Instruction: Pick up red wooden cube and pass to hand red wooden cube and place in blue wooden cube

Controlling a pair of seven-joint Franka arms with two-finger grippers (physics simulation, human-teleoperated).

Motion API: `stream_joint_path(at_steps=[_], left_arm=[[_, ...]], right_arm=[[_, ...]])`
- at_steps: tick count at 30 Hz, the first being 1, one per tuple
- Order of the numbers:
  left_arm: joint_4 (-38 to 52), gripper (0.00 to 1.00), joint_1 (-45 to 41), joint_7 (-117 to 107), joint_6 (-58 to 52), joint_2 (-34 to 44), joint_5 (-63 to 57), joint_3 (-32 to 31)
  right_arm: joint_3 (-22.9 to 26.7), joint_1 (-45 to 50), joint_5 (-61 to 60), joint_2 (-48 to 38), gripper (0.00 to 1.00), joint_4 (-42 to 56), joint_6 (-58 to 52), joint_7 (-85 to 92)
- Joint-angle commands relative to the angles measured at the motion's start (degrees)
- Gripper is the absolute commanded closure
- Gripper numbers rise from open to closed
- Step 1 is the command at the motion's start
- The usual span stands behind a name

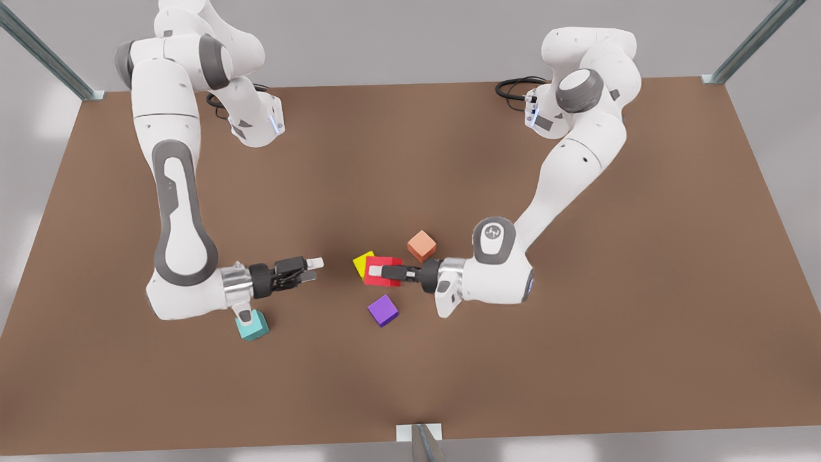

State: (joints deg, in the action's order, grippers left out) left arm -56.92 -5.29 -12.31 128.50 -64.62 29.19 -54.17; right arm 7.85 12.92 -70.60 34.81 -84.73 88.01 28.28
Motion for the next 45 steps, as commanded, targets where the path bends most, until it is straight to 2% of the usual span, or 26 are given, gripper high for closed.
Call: stream_joint_path(at_steps=[1,7,11,12,22,28,34,45], left_arm=[[0.06,0.47,-0.07,52.21,3.43,-0.07,1.83,-1.20],[0.06,0.47,0.01,60.56,3.43,-1.91,10.27,-1.20],[0.06,0.48,0.01,61.44,3.25,-2.97,12.29,-1.38],[0.06,0.48,0.01,61.35,3.25,-2.97,12.29,-1.38],[-0.29,0.48,0.28,54.76,2.63,-2.97,14.14,-1.29],[-0.47,0.47,0.19,50.89,2.72,-2.97,15.98,-1.20],[-0.47,0.47,0.01,44.04,2.72,-3.32,16.07,-1.20],[-0.47,0.46,0.10,43.86,2.63,-3.32,17.04,-1.20]], right_arm=[[-0.03,0.00,-2.79,1.58,0.00,0.53,-0.91,25.41],[-0.03,0.53,-1.56,1.93,0.00,0.62,-1.61,72.52],[-0.12,0.88,-2.44,1.84,0.00,0.62,-3.11,83.07],[-1.87,0.35,-3.14,1.84,0.00,0.88,-3.11,85.54],[-2.49,1.41,-9.64,3.60,0.00,1.06,-2.23,88.88],[-2.49,2.55,-14.39,0.70,0.00,-2.45,11.13,90.37],[-3.10,2.55,-16.23,-2.37,0.00,-6.94,11.74,91.78],[-3.81,3.78,-19.84,-2.81,0.00,-8.26,11.83,92.31]])
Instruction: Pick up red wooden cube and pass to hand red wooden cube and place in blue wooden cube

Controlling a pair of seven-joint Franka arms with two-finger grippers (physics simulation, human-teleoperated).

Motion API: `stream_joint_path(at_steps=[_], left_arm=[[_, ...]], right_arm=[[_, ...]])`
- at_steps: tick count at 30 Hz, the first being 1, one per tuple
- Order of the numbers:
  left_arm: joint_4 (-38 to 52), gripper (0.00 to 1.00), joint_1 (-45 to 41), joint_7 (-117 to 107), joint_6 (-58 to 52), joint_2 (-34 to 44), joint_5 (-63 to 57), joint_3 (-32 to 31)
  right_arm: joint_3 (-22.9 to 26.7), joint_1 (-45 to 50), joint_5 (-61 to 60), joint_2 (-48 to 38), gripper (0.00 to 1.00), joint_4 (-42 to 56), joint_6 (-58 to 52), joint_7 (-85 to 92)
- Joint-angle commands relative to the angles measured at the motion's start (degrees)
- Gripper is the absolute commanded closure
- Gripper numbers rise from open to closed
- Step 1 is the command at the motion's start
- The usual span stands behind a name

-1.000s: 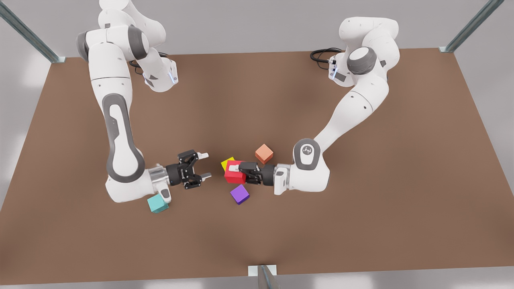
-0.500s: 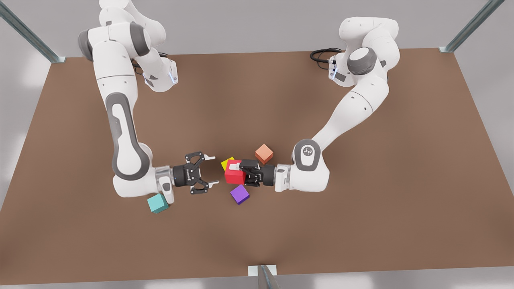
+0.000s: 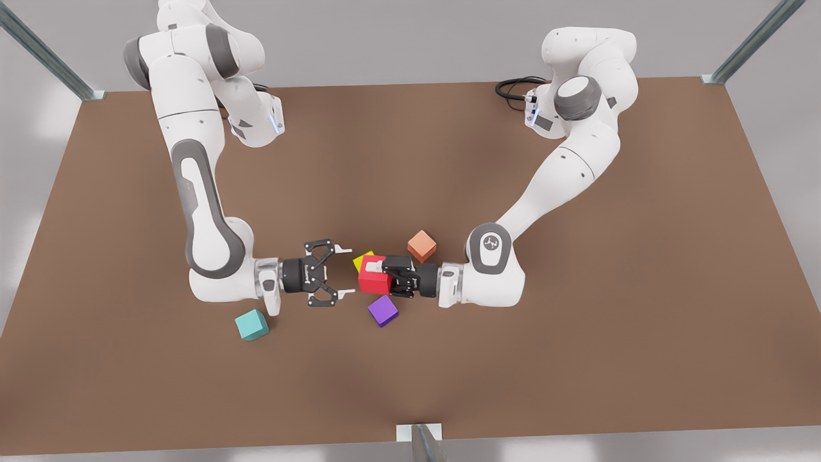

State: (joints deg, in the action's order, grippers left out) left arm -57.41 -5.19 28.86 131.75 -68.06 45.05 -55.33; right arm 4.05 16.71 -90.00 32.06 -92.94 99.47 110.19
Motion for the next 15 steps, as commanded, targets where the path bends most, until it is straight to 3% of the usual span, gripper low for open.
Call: stream_joint_path(at_steps=[1,6,15], left_arm=[[0.02,0.46,0.09,2.69,-0.62,0.12,1.18,-0.04],[-0.07,0.43,0.09,-8.30,-0.62,-0.32,4.00,0.05],[-0.07,0.43,0.09,-8.03,-0.62,-0.32,3.91,0.13]], right_arm=[[-0.01,0.34,-0.52,0.02,0.00,0.04,0.46,10.39],[-0.01,1.40,-2.02,0.28,0.00,0.12,2.13,10.39],[-0.01,1.92,-2.63,0.37,0.00,0.13,2.84,10.31]])
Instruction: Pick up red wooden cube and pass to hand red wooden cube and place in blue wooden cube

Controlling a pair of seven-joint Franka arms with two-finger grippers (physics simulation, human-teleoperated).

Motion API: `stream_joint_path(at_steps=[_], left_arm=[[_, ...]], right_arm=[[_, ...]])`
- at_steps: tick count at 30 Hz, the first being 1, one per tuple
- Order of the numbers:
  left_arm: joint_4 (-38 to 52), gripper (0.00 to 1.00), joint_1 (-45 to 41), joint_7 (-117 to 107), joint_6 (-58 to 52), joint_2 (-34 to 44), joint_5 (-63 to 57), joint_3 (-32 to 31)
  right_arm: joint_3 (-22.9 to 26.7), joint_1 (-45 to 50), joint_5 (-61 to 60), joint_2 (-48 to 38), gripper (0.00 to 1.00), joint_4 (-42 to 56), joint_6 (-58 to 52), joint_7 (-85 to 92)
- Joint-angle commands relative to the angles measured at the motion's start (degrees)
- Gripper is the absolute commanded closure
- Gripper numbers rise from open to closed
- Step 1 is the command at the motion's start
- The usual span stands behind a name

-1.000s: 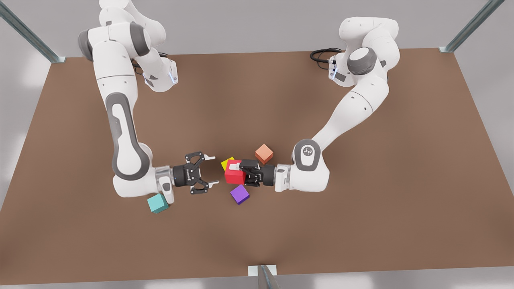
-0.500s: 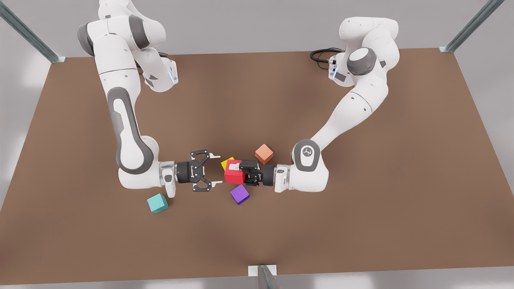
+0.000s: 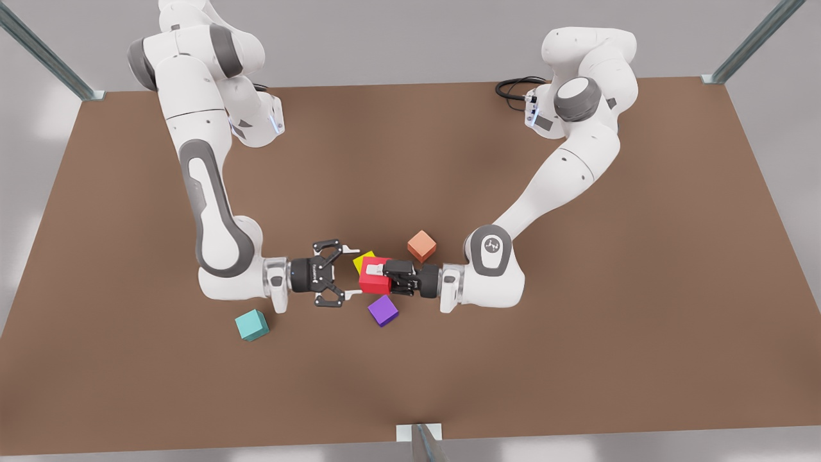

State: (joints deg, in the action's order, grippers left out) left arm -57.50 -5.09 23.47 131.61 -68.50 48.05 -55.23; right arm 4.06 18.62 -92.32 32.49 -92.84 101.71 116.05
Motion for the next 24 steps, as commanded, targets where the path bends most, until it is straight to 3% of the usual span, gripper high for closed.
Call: stream_joint_path(at_steps=[1,22,23,24], left_arm=[[0.02,0.43,0.00,-2.64,-0.48,0.12,0.90,0.03],[0.02,0.43,-0.18,-2.64,-0.48,-0.06,0.73,0.03],[0.02,0.43,-0.18,-2.64,-0.48,0.03,0.73,0.03],[0.02,0.43,-0.18,-2.64,-0.39,0.03,0.73,0.03]], right_arm=[[-0.02,0.37,-0.40,0.03,0.00,0.03,0.86,4.44],[-0.02,4.85,-2.69,0.82,0.00,0.29,5.69,4.18],[-0.02,4.76,-2.69,0.82,0.07,0.29,5.69,4.35],[-0.02,4.76,-2.60,0.82,0.33,0.29,5.61,4.62]])
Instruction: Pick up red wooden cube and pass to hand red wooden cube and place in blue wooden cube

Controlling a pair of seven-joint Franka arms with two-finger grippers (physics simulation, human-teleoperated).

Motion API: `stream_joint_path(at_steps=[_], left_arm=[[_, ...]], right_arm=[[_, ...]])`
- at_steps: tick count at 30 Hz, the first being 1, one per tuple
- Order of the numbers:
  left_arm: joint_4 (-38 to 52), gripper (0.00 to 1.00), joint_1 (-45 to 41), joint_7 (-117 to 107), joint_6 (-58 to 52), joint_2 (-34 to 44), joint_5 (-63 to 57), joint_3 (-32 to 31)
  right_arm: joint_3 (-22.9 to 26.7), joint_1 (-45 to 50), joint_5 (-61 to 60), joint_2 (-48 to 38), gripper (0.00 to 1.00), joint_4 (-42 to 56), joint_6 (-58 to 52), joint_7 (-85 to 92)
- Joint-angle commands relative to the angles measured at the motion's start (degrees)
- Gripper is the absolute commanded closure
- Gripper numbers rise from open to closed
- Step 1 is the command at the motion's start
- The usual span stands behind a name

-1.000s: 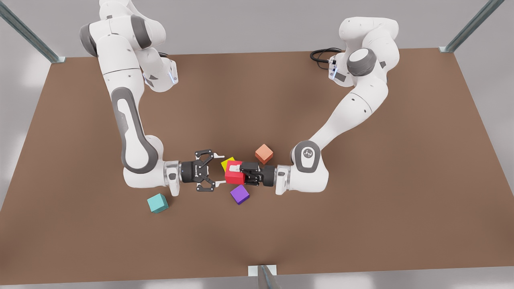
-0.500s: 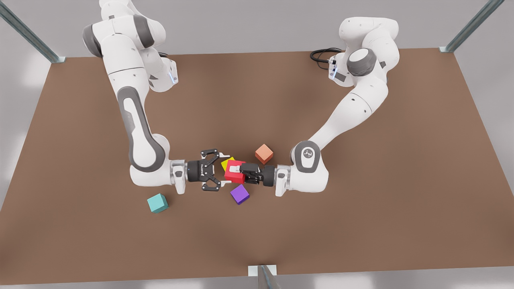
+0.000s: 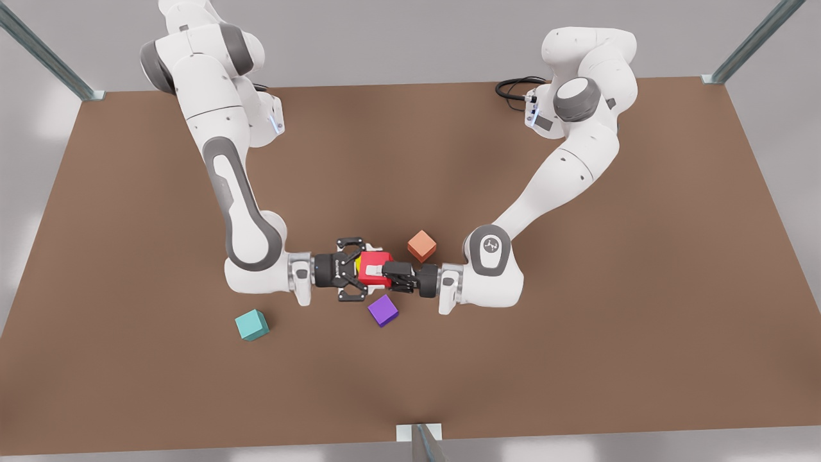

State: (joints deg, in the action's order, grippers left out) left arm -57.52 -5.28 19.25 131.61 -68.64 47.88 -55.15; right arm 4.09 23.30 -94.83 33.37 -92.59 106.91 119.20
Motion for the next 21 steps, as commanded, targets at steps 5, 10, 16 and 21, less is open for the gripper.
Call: stream_joint_path(at_steps=[5,10,16,21], left_arm=[[0.04,0.43,-0.08,1.67,-0.39,-0.18,0.81,-0.04],[0.04,0.00,0.44,1.41,-0.21,0.61,0.37,0.04],[-0.84,0.00,7.03,1.32,-7.85,1.05,-3.50,-0.13],[-0.32,0.00,22.76,-22.33,-38.42,8.95,-42.31,-0.39]], right_arm=[[-0.05,0.07,-0.09,-0.15,0.44,-0.13,0.32,1.57],[-0.05,0.07,-0.01,-0.15,0.43,-0.13,0.41,1.48],[0.04,-0.10,-0.01,-0.23,0.42,-0.13,0.32,1.48],[0.74,-7.04,16.32,-0.50,0.43,3.46,-0.65,-1.77]])
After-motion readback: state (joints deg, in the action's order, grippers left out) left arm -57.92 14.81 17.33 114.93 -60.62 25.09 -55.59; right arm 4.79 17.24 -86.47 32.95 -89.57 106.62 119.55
